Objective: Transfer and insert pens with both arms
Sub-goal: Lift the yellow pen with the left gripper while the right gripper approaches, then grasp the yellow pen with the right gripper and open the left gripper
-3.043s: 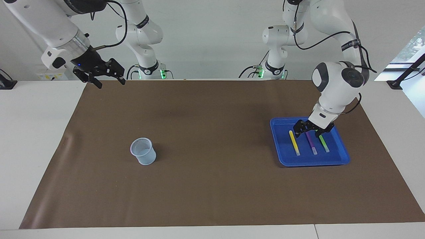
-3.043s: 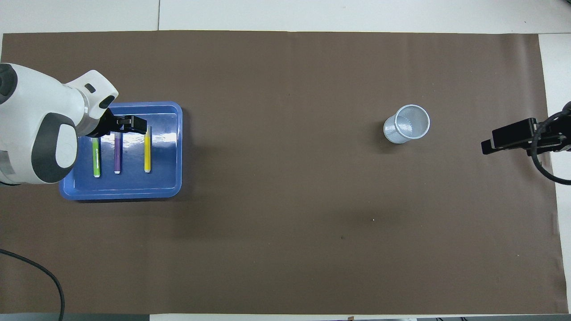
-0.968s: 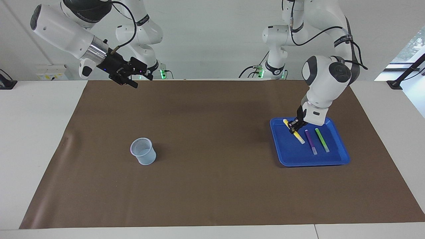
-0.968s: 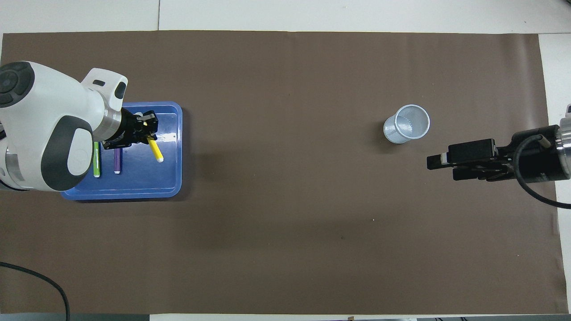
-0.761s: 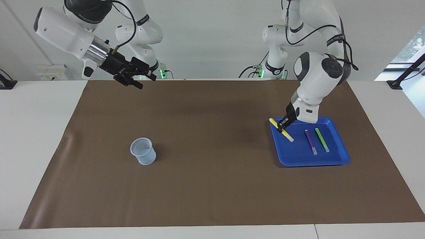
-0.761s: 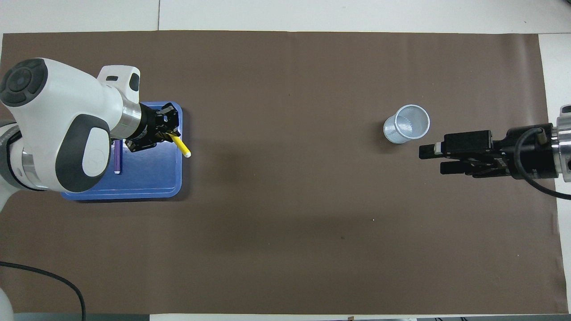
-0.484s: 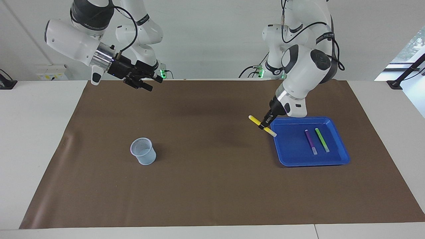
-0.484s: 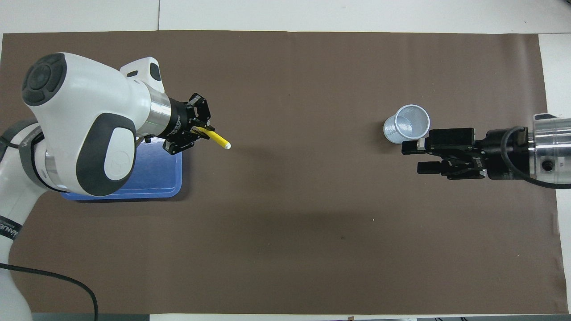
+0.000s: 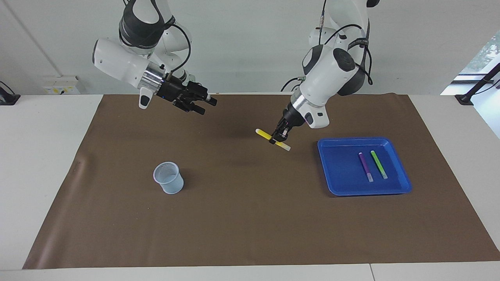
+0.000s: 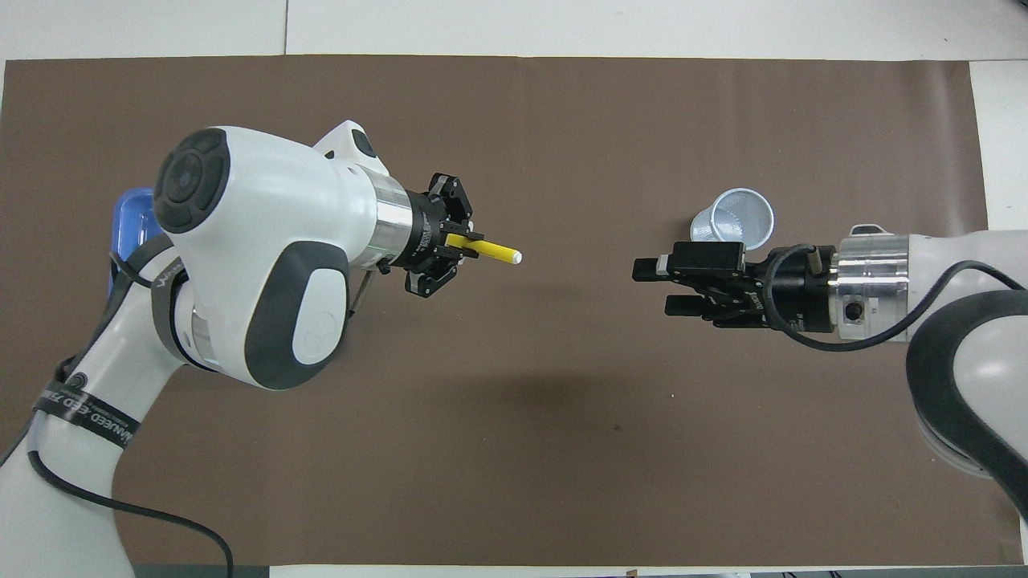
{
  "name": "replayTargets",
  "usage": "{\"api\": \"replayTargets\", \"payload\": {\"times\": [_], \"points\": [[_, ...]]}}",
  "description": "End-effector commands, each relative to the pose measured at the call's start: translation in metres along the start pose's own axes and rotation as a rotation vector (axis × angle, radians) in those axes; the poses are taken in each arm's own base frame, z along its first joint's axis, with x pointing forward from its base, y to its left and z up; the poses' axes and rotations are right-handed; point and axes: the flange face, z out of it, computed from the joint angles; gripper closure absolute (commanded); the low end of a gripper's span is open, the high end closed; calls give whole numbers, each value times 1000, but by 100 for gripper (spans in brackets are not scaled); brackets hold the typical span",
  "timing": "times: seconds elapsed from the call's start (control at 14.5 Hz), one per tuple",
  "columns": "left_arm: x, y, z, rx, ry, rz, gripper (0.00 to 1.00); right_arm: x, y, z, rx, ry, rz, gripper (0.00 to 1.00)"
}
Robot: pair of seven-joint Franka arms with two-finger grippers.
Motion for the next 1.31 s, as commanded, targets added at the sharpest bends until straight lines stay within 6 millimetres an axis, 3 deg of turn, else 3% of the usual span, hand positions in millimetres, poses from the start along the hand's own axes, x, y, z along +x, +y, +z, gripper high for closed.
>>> {"api": "replayTargets", "payload": {"times": [0.0, 0.14, 0.28, 0.35, 0.55, 1.24], "points": [[-32, 3, 6, -30, -27, -70, 100, -5, -1, 14, 18, 15, 10, 8], [-54, 2, 11, -40, -37, -114, 100, 0, 3, 17, 34, 22, 34, 24], [-79, -6, 19, -23, -49, -105, 100, 2, 1, 27, 42, 45, 43, 28], [-81, -7, 19, -22, -50, -112, 100, -2, -1, 40, 31, 41, 35, 29], [-92, -8, 18, -25, -58, -114, 100, 1, 0, 47, 29, 57, 47, 29], [-107, -16, 26, -21, -64, -90, 100, 2, 2, 44, 37, 42, 48, 37]]}}
